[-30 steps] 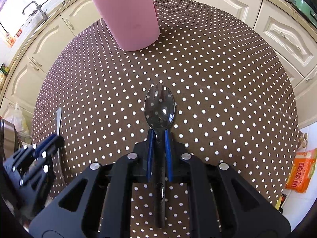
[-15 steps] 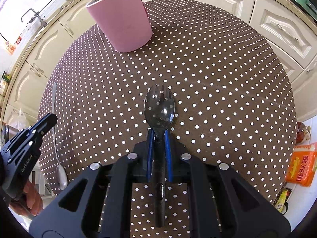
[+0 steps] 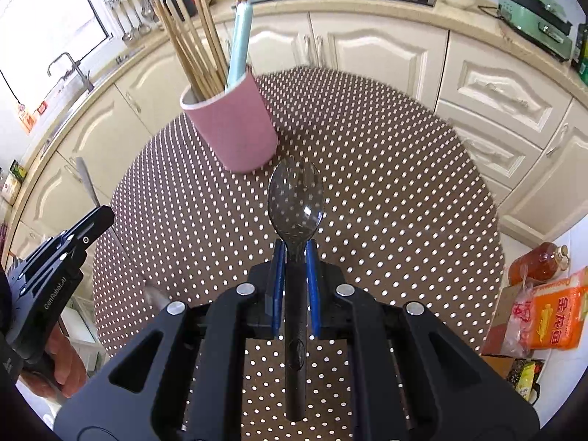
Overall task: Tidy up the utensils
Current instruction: 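Lift the spoon-fork and spoon upright and carry both above the pink cup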
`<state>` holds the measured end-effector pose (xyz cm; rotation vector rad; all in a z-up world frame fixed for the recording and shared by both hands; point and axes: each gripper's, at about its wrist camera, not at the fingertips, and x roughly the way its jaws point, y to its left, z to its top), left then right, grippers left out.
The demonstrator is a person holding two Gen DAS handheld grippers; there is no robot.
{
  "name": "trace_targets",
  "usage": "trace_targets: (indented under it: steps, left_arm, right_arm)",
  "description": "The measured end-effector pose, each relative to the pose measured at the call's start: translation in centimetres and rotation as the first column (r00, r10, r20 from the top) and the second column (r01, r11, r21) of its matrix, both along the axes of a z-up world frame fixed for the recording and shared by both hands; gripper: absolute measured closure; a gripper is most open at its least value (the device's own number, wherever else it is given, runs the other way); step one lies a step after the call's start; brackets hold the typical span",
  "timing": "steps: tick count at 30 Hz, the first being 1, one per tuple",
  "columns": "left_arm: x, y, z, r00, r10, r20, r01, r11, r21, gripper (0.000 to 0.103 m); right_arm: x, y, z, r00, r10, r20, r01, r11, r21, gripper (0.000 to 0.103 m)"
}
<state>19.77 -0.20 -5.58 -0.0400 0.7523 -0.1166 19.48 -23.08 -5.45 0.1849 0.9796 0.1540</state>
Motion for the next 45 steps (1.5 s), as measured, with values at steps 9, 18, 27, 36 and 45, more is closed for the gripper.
trace_targets:
  steps: [9, 18, 27, 36, 45]
  left_arm:
    - [0.7, -1.4, 2.2, 0.998, -0.039, 0.053, 0.039, 0.999, -0.005, 0.097]
    - [2.1, -2.8, 4.8, 0.99, -0.063, 0.123, 0.062, 0.998, 0.012, 0.097]
    - [3.6, -3.9, 8.5, 0.974, -0.085, 0.211, 0.08, 0.996, 0.034, 0.101]
    - [4.8, -3.5, 12.8, 0.949, -0.086, 0.305, 0.084, 0.996, 0.02, 0.101]
    - [7.6, -3.0, 13.3, 0.952, -0.072, 0.298, 0.071, 0.997, 0.016, 0.101]
  right_arm:
    - [0.8, 0.0, 2.4, 0.998, -0.028, 0.06, 0.028, 0.999, 0.016, 0.091]
    - [2.9, 0.0, 6.6, 0.988, -0.062, 0.144, 0.054, 0.997, 0.053, 0.091]
    - [6.2, 1.0, 11.1, 0.961, -0.082, 0.263, 0.057, 0.993, 0.099, 0.091]
    - [9.9, 2.8, 12.1, 0.926, -0.102, 0.364, 0.062, 0.991, 0.121, 0.091]
    - [13.2, 3.7, 9.6, 0.884, -0.121, 0.452, 0.053, 0.986, 0.16, 0.091]
